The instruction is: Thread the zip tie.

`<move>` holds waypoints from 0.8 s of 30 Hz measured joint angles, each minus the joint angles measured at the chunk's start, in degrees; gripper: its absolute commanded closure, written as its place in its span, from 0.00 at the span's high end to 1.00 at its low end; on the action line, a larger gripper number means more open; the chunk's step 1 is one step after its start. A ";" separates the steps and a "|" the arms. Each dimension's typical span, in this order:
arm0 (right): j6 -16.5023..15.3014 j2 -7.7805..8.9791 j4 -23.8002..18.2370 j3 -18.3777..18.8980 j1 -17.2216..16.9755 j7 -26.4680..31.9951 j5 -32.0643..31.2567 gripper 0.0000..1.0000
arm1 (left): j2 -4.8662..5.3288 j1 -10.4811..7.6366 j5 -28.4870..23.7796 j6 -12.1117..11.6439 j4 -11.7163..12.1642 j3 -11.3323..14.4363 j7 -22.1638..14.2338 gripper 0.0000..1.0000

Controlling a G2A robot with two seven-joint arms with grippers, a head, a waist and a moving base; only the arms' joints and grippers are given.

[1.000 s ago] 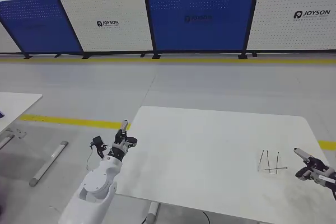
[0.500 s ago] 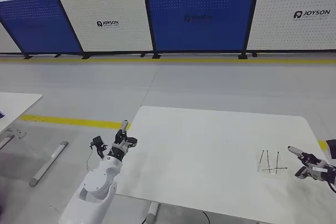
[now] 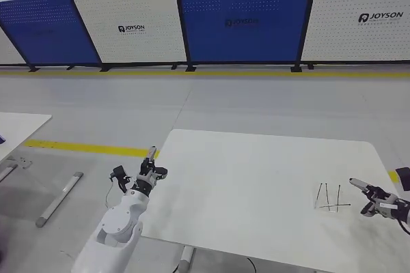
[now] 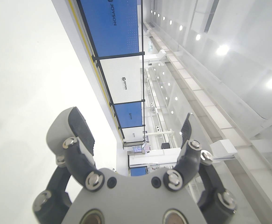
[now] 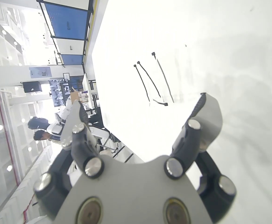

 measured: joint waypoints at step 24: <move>-10.36 1.30 10.55 -7.14 10.05 13.04 -7.23 1.00 | 0.00 0.00 0.00 0.00 0.00 0.00 0.00 1.00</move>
